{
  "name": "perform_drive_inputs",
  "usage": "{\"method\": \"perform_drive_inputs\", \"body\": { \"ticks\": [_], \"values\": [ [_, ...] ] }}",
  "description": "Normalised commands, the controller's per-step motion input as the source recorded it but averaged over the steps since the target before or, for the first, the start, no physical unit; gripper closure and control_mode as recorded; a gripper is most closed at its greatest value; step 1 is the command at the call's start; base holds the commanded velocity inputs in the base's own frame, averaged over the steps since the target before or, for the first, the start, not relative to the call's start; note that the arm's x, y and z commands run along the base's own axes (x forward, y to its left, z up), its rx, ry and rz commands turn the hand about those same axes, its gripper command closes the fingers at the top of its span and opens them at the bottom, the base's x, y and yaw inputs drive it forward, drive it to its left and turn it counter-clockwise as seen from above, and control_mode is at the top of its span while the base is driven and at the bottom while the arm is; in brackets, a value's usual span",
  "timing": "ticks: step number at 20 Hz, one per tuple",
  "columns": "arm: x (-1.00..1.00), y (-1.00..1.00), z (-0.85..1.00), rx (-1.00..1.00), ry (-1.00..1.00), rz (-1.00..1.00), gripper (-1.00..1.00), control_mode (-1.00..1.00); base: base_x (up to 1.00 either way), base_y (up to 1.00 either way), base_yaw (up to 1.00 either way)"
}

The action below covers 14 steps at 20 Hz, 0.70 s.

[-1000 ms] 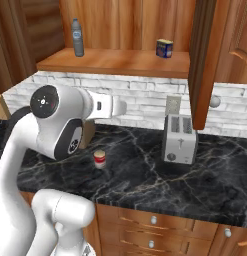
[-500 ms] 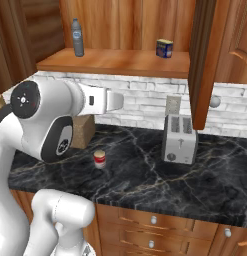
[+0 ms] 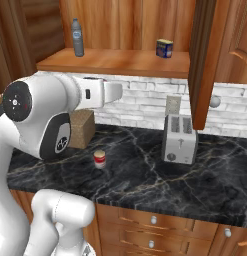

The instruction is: Pick the cans from the counter and place them in their designated side in the cabinet.

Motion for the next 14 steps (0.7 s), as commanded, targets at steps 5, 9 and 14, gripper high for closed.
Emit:
{"method": "perform_drive_inputs", "body": {
  "ticks": [5, 9, 14],
  "values": [
    [0.01, 0.00, 0.17, -0.01, -0.08, 0.00, 1.00, -1.00, 0.00, 0.00, 0.00],
    [0.04, 0.00, 0.22, 0.00, -0.02, 0.00, 1.00, -1.00, 0.00, 0.00, 0.00],
    [0.03, 0.00, 0.27, 0.00, 0.02, 0.00, 1.00, -1.00, 0.00, 0.00, 0.00]
  ]
}}
